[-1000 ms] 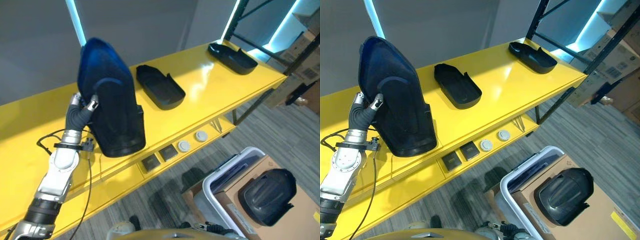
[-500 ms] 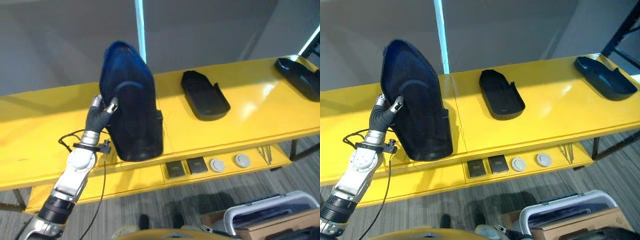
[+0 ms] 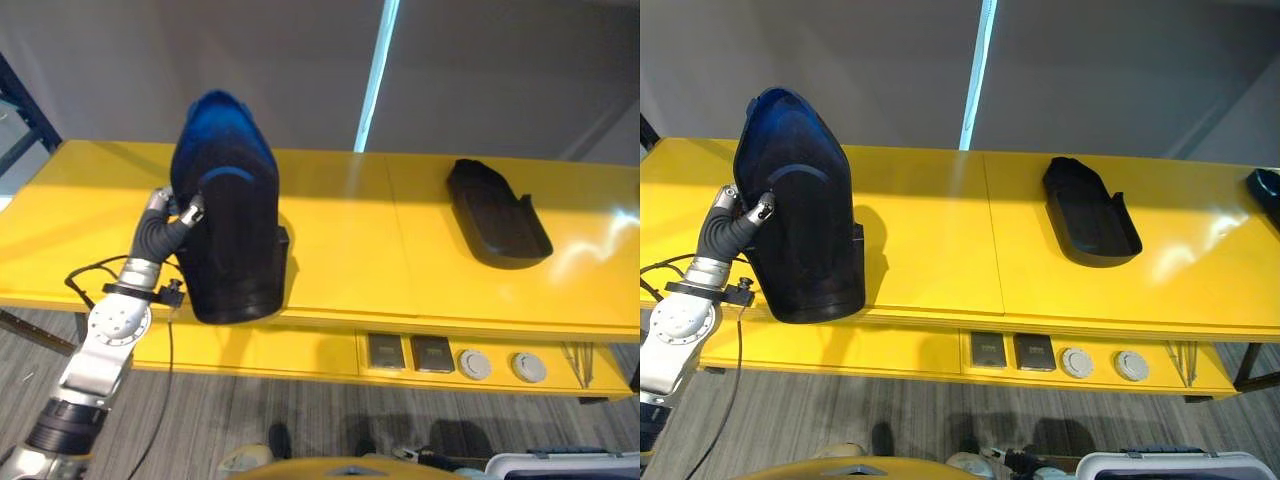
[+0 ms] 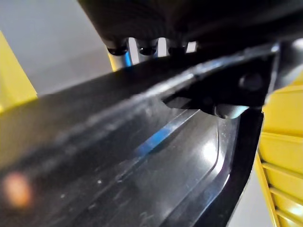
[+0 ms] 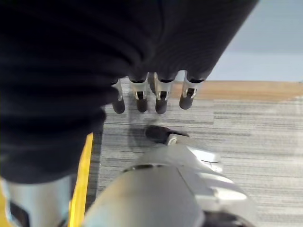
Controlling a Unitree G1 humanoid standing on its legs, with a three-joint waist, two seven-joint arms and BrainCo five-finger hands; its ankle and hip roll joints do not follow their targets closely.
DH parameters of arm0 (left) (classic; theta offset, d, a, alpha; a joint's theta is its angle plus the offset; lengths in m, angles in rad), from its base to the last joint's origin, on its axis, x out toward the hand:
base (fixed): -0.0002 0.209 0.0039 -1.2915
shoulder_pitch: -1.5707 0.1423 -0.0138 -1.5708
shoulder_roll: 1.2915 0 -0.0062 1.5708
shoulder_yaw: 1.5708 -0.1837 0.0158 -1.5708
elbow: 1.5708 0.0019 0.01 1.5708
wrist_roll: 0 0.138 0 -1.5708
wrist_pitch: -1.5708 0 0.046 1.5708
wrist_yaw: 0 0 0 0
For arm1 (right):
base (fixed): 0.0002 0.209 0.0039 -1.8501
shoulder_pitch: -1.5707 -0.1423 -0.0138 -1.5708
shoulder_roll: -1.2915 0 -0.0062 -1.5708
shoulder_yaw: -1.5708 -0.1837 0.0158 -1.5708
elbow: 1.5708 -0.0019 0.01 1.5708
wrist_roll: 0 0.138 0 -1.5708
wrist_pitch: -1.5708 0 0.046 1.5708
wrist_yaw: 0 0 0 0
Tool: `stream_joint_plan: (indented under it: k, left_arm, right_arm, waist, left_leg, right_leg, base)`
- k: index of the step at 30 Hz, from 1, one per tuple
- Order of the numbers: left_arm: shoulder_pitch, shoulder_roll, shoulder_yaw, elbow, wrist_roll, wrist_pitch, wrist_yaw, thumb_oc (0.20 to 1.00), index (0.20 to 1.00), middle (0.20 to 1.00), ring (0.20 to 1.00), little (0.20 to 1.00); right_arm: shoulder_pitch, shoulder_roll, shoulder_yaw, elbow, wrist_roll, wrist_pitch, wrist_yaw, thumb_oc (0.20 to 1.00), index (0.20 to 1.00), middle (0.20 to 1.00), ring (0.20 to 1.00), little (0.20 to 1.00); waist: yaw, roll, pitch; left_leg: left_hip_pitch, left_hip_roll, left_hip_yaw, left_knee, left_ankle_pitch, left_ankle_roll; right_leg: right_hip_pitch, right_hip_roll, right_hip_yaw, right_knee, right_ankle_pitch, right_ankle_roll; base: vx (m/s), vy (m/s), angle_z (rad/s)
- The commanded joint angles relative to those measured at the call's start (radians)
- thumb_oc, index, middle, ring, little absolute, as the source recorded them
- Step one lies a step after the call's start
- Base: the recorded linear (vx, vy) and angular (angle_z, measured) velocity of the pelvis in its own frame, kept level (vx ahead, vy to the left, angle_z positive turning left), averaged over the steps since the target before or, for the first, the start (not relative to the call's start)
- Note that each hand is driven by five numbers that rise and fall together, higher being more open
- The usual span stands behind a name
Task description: Move parts from the plastic box to the shelf.
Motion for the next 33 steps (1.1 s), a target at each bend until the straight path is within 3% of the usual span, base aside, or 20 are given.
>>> stream_joint_plan:
  k: [1, 5, 7, 11, 17, 19, 27, 29, 33]
  left_arm:
    - [-0.121, -0.014, -0.02, 0.026, -0.125, 0.02, -0.088, 0.2, 0.2, 0.2, 0.2, 0.2]
    - [-0.174, -0.004, -0.04, 0.081, -0.241, 0.092, -0.159, 0.2, 0.2, 0.2, 0.2, 0.2]
    - [-0.221, -0.021, -0.055, 0.114, -0.324, 0.168, -0.174, 0.2, 0.2, 0.2, 0.2, 0.2]
    - [-0.301, -0.058, -0.078, 0.244, -0.411, 0.228, -0.144, 0.2, 0.2, 0.2, 0.2, 0.2]
    - [-0.456, -0.042, -0.112, 0.532, -0.439, 0.241, -0.193, 0.2, 0.2, 0.2, 0.2, 0.2]
    - [-0.527, 0.004, -0.134, 0.609, -0.426, 0.242, -0.221, 0.2, 0.2, 0.2, 0.2, 0.2]
    - [-0.68, 0.098, -0.209, 0.725, -0.391, 0.254, -0.26, 0.2, 0.2, 0.2, 0.2, 0.2]
    - [-0.757, 0.133, -0.282, 0.782, -0.37, 0.291, -0.299, 0.2, 0.2, 0.2, 0.2, 0.2]
    - [-0.784, 0.145, -0.313, 0.816, -0.366, 0.349, -0.334, 0.2, 0.2, 0.2, 0.2, 0.2]
  right_arm:
    - [-0.016, -0.029, 0.001, 0.062, -0.03, 0.042, -0.002, 1.0, 1.0, 1.0, 1.0, 1.0]
    - [0.018, -0.011, 0.03, 0.059, -0.071, 0.042, 0.007, 1.0, 1.0, 1.0, 1.0, 1.0]
    - [0.037, -0.009, 0.036, 0.054, -0.087, 0.057, 0.01, 1.0, 1.0, 1.0, 1.0, 1.0]
    - [0.061, -0.032, 0.039, 0.054, -0.137, 0.061, 0.024, 1.0, 1.0, 1.0, 1.0, 1.0]
    - [0.036, -0.101, 0.044, 0.03, -0.122, 0.061, 0.039, 1.0, 1.0, 1.0, 1.0, 1.0]
    - [-0.009, -0.142, 0.05, 0.018, -0.093, 0.052, 0.055, 1.0, 1.0, 1.0, 1.0, 1.0]
    - [-0.088, -0.179, 0.084, -0.004, -0.046, 0.042, 0.07, 1.0, 1.0, 1.0, 1.0, 1.0]
    - [-0.116, -0.179, 0.11, -0.018, -0.005, 0.034, 0.073, 1.0, 1.0, 1.0, 1.0, 1.0]
    - [-0.116, -0.168, 0.118, -0.032, 0.031, 0.004, 0.083, 1.0, 1.0, 1.0, 1.0, 1.0]
  waist:
    - [-0.028, 0.058, -0.057]
    - [-0.054, 0.059, -0.059]
    - [-0.076, 0.059, -0.062]
    - [-0.115, 0.062, -0.054]
    - [-0.163, 0.08, -0.01]
    - [-0.174, 0.095, 0.036]
    - [-0.185, 0.11, 0.129]
    - [-0.189, 0.117, 0.167]
    - [-0.193, 0.117, 0.178]
  left_leg:
    - [0.006, 0.154, -0.162, 0.012, -0.026, -0.092]
    - [0.016, 0.155, -0.147, 0.001, -0.034, -0.087]
    - [0.019, 0.158, -0.135, -0.002, -0.037, -0.085]
    - [0.018, 0.163, -0.116, -0.001, -0.036, -0.085]
    - [-0.023, 0.153, -0.096, 0.012, -0.024, -0.085]
    - [-0.058, 0.141, -0.093, 0.017, -0.012, -0.085]
    - [-0.128, 0.128, -0.099, 0.031, 0.007, -0.082]
    - [-0.154, 0.129, -0.114, 0.045, 0.01, -0.083]
    - [-0.159, 0.131, -0.114, 0.061, 0.004, -0.083]
  right_leg:
    - [-0.033, 0.012, -0.021, 0.038, -0.018, 0.054]
    - [-0.043, 0.003, -0.004, 0.021, 0.001, 0.072]
    - [-0.052, 0.002, 0.007, 0.013, 0.006, 0.077]
    - [-0.072, 0.006, 0.036, 0.014, 0.008, 0.077]
    - [-0.135, 0.007, 0.07, 0.035, 0.011, 0.068]
    - [-0.18, 0.006, 0.084, 0.057, 0.01, 0.06]
    - [-0.251, 0.01, 0.109, 0.083, 0.014, 0.048]
    - [-0.273, 0.013, 0.11, 0.094, 0.013, 0.043]
    - [-0.272, 0.009, 0.105, 0.096, 0.011, 0.043]
  base:
    - [0.09, 0.07, -0.05]
    - [0.09, 0.027, -0.07]
    - [0.11, 0.002, -0.16]
    - [0.07, 0.01, -0.14]
    - [-0.02, 0.041, -0.2]
    - [-0.17, 0.102, -0.07]
    - [-0.13, 0.028, -0.01]
    - [-0.11, -0.009, -0.08]
    - [-0.01, -0.001, -0.01]
